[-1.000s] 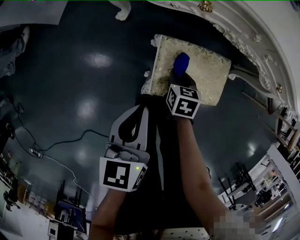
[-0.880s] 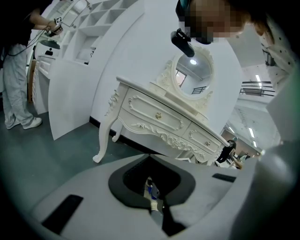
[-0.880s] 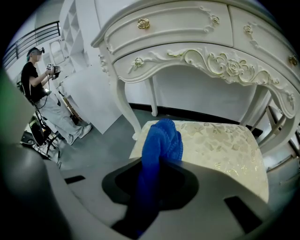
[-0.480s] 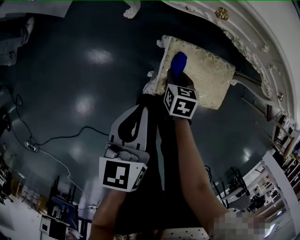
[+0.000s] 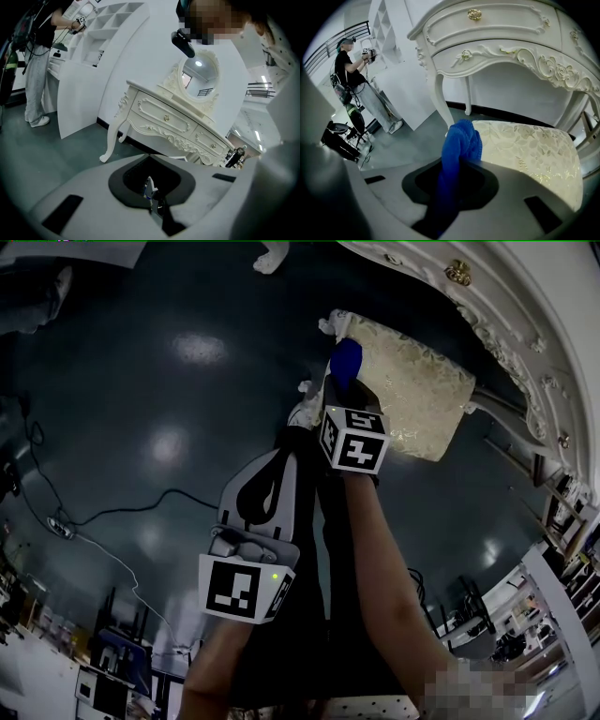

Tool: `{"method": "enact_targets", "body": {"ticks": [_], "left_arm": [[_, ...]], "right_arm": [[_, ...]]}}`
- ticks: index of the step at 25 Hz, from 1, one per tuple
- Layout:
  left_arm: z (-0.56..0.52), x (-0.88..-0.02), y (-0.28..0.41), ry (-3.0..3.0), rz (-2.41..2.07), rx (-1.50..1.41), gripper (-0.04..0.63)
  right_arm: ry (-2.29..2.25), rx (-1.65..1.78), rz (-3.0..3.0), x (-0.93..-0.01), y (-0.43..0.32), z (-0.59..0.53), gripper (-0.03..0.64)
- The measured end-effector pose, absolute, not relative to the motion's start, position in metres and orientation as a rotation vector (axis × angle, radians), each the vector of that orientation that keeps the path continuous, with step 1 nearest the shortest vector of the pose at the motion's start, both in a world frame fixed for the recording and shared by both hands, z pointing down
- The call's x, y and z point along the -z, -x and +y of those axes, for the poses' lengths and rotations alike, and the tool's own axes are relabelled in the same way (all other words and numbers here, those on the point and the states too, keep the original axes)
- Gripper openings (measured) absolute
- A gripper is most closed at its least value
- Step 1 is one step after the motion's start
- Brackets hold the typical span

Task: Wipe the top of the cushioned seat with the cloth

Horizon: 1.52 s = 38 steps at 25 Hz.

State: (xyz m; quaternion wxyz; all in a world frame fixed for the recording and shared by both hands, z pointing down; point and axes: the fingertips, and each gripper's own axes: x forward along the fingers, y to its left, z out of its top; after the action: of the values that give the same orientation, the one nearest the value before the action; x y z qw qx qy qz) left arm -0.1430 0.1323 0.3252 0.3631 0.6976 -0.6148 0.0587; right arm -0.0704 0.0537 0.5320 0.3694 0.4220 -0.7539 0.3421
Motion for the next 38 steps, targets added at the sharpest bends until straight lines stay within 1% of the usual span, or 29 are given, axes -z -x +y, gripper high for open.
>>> {"method": "enact_targets", "body": {"ticks": [10, 29, 34, 38], "left_arm": [[0.135, -0.329, 0.148, -1.781, -1.586, -0.158, -0.005], [0.134, -0.325, 0.131, -1.785, -1.607, -0.17, -0.005], [0.133, -0.322, 0.121, -1.775, -1.621, -0.172, -0.005], [0.125, -0.322, 0.102, -1.785, -1.602, -0.169, -0.005]], "right_arm": [[-1.012, -0.915, -1.928, -0.545, 0.097, 0.057, 0.086], [-0.898, -0.982, -1.981, -0.55, 0.11, 0.059, 0.086], [-0.859, -1.043, -2.113, -0.52, 0.107, 0.062, 0.087], [-0.91, -1.036, -2.198, -0.484, 0.074, 0.061, 0.086]]}}
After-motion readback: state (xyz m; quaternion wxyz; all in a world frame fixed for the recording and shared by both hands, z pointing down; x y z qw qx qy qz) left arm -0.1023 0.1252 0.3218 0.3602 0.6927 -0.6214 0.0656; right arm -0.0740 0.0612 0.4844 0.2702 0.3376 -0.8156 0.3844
